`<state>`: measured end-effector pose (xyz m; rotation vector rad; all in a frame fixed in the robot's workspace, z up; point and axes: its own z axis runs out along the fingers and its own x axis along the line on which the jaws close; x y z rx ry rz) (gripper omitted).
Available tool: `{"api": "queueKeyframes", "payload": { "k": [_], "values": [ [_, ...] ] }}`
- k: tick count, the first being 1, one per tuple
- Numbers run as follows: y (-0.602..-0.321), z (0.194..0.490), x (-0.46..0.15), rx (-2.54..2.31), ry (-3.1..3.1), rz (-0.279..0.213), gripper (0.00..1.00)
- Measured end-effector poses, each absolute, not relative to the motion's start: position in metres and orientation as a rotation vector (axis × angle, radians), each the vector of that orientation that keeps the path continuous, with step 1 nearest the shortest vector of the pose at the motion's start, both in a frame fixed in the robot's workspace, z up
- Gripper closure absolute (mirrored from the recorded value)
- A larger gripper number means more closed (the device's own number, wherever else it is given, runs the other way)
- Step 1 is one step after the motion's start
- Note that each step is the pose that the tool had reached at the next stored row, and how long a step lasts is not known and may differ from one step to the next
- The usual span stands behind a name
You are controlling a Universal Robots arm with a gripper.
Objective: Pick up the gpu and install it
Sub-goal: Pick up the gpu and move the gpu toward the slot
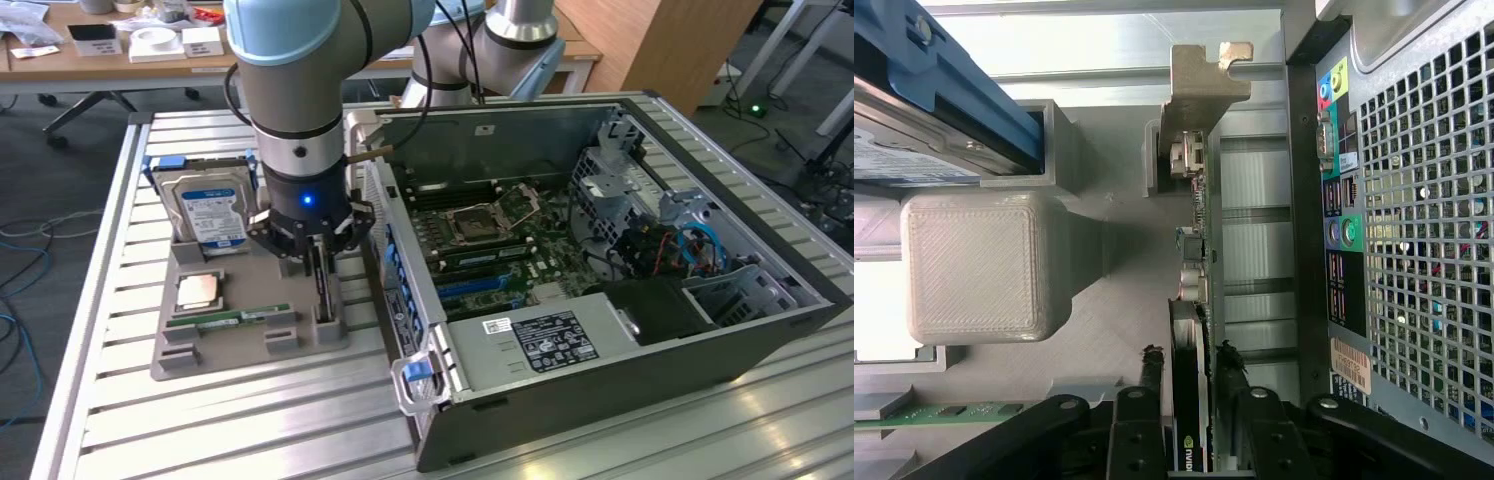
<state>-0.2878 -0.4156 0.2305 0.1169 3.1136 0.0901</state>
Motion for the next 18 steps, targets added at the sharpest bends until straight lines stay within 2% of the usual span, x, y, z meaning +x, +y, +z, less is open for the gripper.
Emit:
{"api": "queueKeyframes", "payload": {
  "k": [1,2,3,4,18],
  "values": [
    [-0.4156,0.2305,-0.2878,0.117,3.114,0.090,0.66],
    [-0.4156,0.2306,-0.2878,0.117,3.114,0.090,0.66],
    [-0.4156,0.2306,-0.2878,0.117,3.114,0.090,0.73],
    [-0.4156,0.2305,-0.2878,0.117,3.114,0.090,0.74],
    [-0.4157,0.2304,-0.2878,0.096,3.115,0.090,0.74]
  ]
}}
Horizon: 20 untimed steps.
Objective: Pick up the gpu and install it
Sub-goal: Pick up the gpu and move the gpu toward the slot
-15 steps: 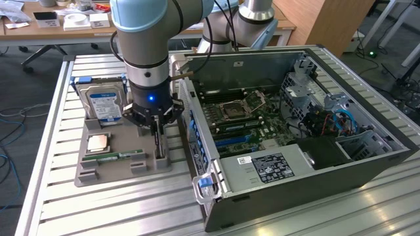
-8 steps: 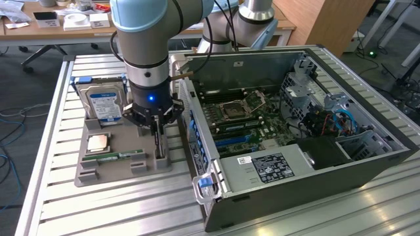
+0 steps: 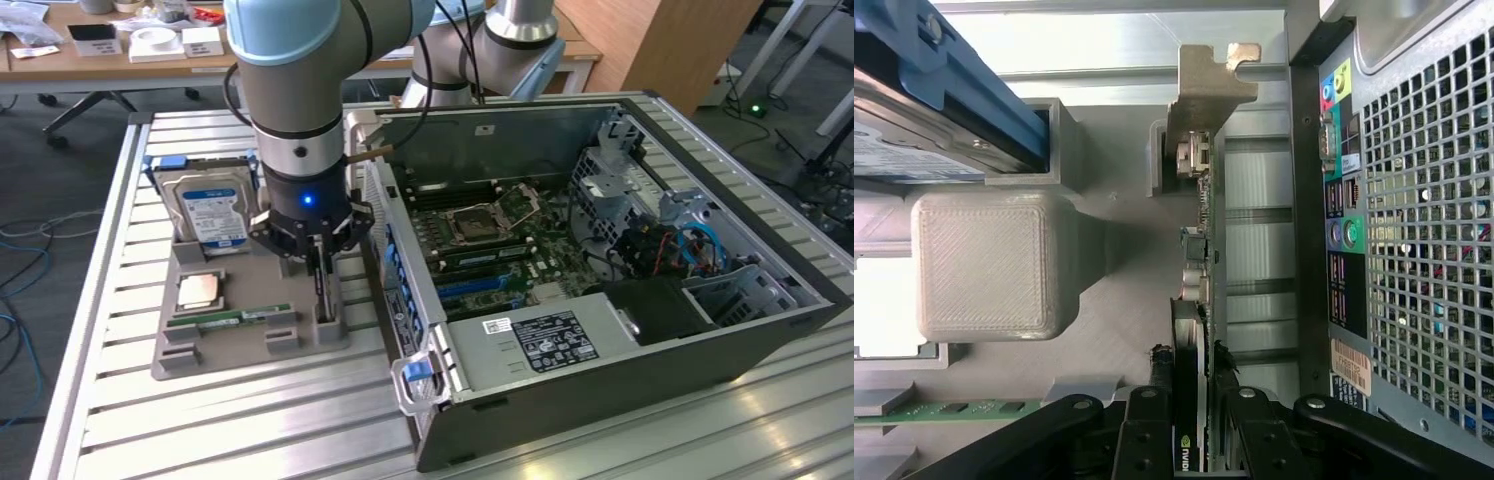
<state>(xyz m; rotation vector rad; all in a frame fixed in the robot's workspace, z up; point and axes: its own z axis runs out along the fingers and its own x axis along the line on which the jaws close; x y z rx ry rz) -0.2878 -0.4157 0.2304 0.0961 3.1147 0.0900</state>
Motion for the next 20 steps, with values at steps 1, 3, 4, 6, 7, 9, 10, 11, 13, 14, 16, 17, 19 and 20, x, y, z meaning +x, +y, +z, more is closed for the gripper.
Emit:
{"api": "queueKeyframes", "payload": {
  "k": [1,3,4,6,7,9,10,11,13,14,16,17,19,20],
  "values": [
    [-0.4156,0.2304,-0.2878,0.090,3.115,0.090,0.74],
    [-0.4156,0.2303,-0.2878,0.089,3.115,0.090,0.74],
    [-0.4156,0.2303,-0.2878,0.089,3.115,0.090,0.74],
    [-0.4156,0.2303,-0.2878,0.088,3.115,0.090,0.74],
    [-0.4156,0.2303,-0.2878,0.084,3.115,0.090,0.74],
    [-0.4156,0.2303,-0.2878,0.080,3.115,0.090,0.74],
    [-0.4156,0.2303,-0.2878,0.080,3.115,0.090,0.74],
    [-0.4156,0.2303,-0.2878,0.080,3.115,0.090,0.74],
    [-0.4156,0.2303,-0.2878,0.080,3.115,0.090,0.74],
    [-0.4156,0.2303,-0.2878,0.080,3.115,0.091,0.74],
    [-0.4156,0.2304,-0.2877,0.080,3.115,0.091,0.74],
    [-0.4155,0.2309,-0.2877,0.080,3.115,0.091,0.74],
    [-0.4156,0.2333,-0.2878,0.080,3.115,0.091,0.74],
    [-0.4156,0.2350,-0.2878,0.080,3.115,0.091,0.74]
  ]
}}
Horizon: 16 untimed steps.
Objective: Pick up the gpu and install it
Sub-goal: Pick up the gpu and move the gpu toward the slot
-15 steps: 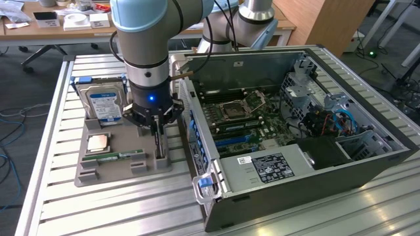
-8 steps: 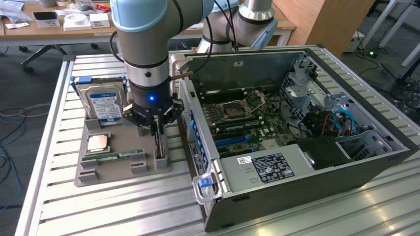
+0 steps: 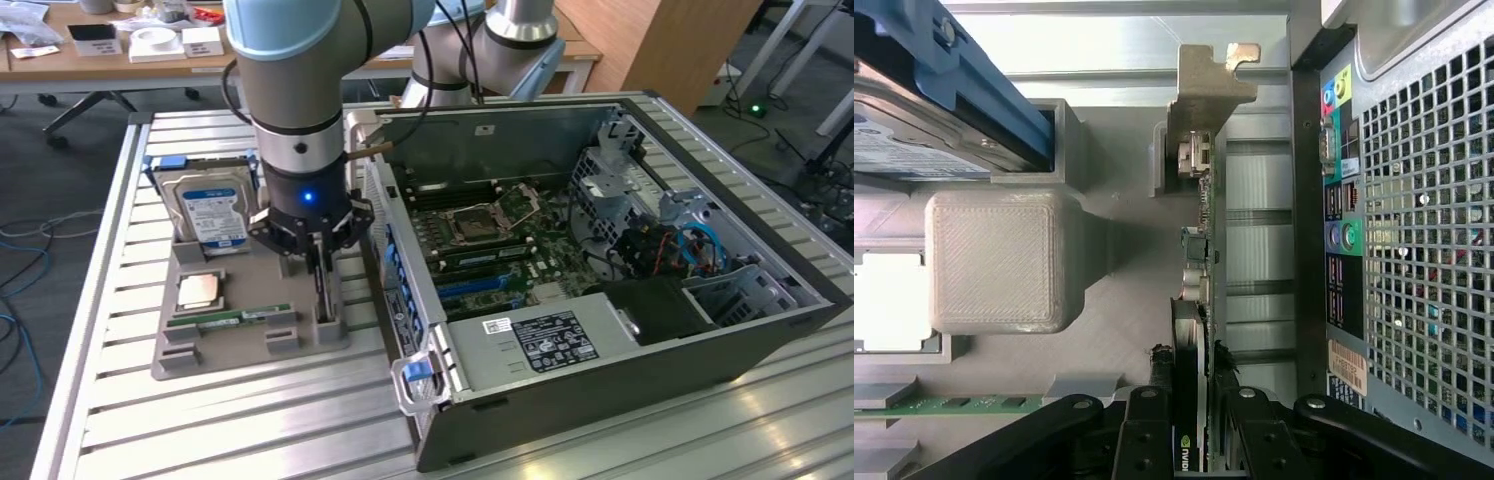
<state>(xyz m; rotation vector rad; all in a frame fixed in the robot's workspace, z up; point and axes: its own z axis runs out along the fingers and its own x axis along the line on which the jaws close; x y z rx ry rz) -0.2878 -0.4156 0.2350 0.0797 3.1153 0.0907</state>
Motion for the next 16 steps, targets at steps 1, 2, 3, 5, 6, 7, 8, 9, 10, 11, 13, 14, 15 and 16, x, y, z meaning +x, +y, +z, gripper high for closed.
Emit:
{"api": "queueKeyframes", "payload": {
  "k": [1,2,3,5,6,7,8,9,10,11,13,14,15,16],
  "values": [
    [-0.416,0.237,-0.288,0.080,3.115,0.091,0.74],
    [-0.416,0.238,-0.288,0.080,3.115,0.091,0.74],
    [-0.416,0.240,-0.288,0.080,3.115,0.092,0.74],
    [-0.416,0.242,-0.288,0.080,3.115,0.093,0.74],
    [-0.416,0.244,-0.288,0.080,3.115,0.093,0.74],
    [-0.416,0.246,-0.288,0.080,3.115,0.094,0.74],
    [-0.416,0.247,-0.288,0.080,3.115,0.094,0.74],
    [-0.416,0.249,-0.288,0.080,3.115,0.095,0.74],
    [-0.416,0.251,-0.288,0.080,3.115,0.095,0.74],
    [-0.416,0.253,-0.288,0.080,3.115,0.095,0.74],
    [-0.416,0.258,-0.288,0.080,3.115,0.096,0.74],
    [-0.416,0.261,-0.288,0.080,3.115,0.096,0.74],
    [-0.416,0.264,-0.288,0.080,3.115,0.096,0.74],
    [-0.416,0.266,-0.288,0.080,3.115,0.096,0.74]
  ]
}}
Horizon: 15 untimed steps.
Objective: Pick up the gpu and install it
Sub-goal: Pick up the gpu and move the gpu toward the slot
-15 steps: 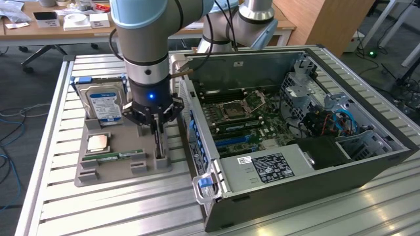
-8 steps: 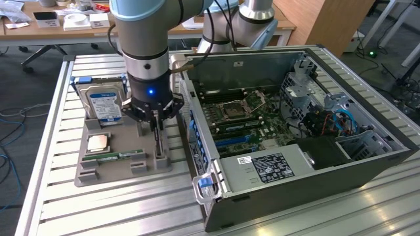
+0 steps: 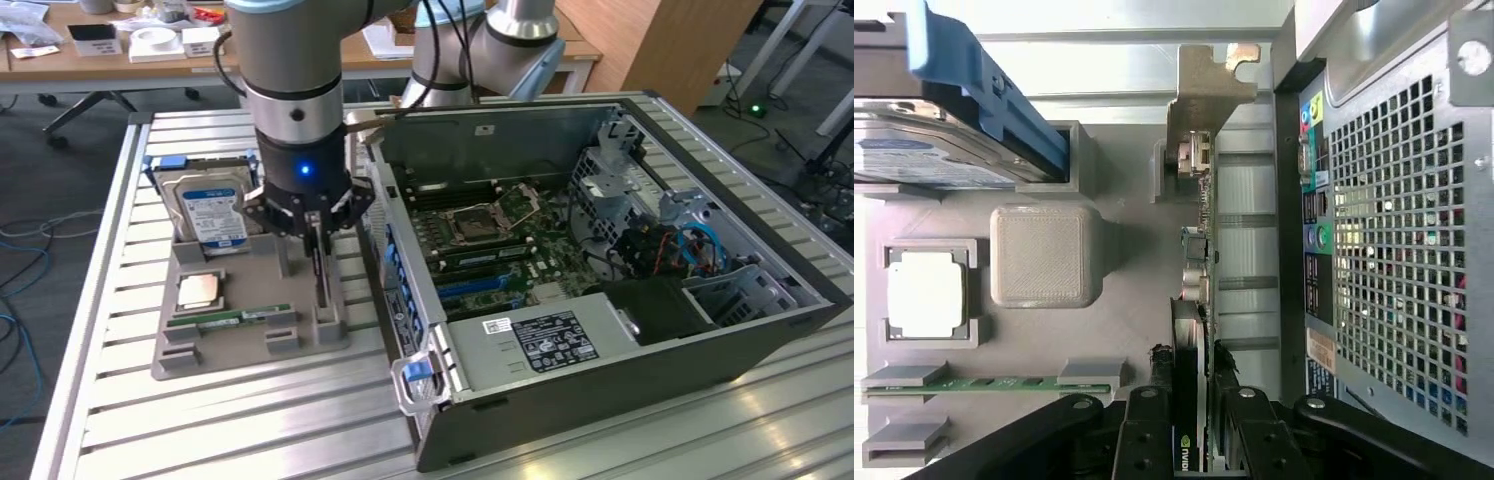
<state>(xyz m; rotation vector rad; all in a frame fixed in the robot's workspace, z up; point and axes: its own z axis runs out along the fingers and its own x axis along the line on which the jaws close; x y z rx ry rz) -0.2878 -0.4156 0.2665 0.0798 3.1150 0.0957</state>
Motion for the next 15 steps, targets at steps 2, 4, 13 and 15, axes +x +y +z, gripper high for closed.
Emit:
{"api": "queueKeyframes", "payload": {
  "k": [2,4,13,15],
  "values": [
    [-0.416,0.273,-0.288,0.080,3.115,0.096,0.74],
    [-0.416,0.280,-0.288,0.080,3.115,0.096,0.74],
    [-0.416,0.310,-0.288,0.080,3.114,0.097,0.74],
    [-0.416,0.316,-0.288,0.080,3.114,0.097,0.74]
  ]
}}
